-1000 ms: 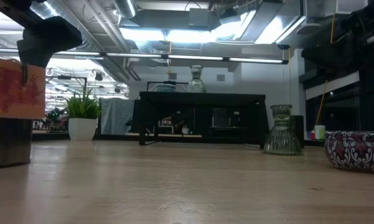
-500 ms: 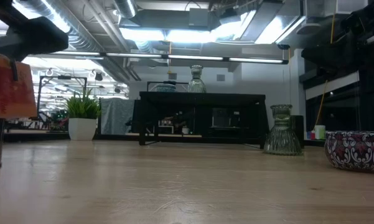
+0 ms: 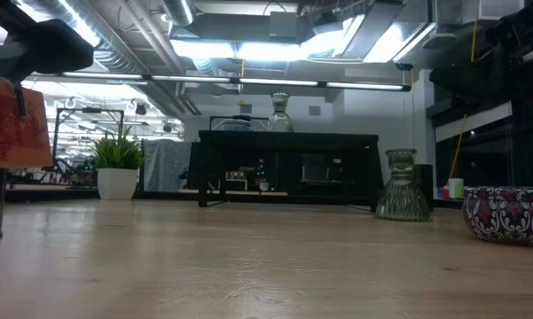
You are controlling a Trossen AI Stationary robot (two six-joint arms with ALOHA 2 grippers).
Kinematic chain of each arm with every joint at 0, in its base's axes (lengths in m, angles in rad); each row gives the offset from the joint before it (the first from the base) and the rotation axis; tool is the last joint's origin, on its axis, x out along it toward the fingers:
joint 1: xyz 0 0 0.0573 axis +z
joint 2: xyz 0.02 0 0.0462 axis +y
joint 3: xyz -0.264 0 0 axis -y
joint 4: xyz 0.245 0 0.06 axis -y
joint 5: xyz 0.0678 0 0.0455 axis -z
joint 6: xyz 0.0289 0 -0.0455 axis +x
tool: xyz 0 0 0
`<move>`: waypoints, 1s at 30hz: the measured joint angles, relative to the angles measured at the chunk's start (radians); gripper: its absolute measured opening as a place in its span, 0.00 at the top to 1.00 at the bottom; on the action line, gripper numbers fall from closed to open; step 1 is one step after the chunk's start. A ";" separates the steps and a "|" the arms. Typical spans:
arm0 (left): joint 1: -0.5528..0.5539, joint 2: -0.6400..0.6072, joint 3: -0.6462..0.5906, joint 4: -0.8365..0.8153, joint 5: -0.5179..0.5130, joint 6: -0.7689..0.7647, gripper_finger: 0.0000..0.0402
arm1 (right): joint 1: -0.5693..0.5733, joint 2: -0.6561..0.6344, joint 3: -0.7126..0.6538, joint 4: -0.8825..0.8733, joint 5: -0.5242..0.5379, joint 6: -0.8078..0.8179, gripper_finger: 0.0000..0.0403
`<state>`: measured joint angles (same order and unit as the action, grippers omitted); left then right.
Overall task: Pick & Place candle stick holders
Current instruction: Put the bottom silver scented candle on the shelf
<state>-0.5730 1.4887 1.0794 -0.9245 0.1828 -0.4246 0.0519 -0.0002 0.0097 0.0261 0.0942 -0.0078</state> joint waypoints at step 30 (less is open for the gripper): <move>0.034 -0.007 0.053 -0.036 0.019 0.081 0.01 | 0.000 0.000 0.000 0.000 0.000 0.000 1.00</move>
<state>-0.5388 1.4815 1.1324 -0.9607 0.2016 -0.3440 0.0519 -0.0002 0.0094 0.0261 0.0944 -0.0076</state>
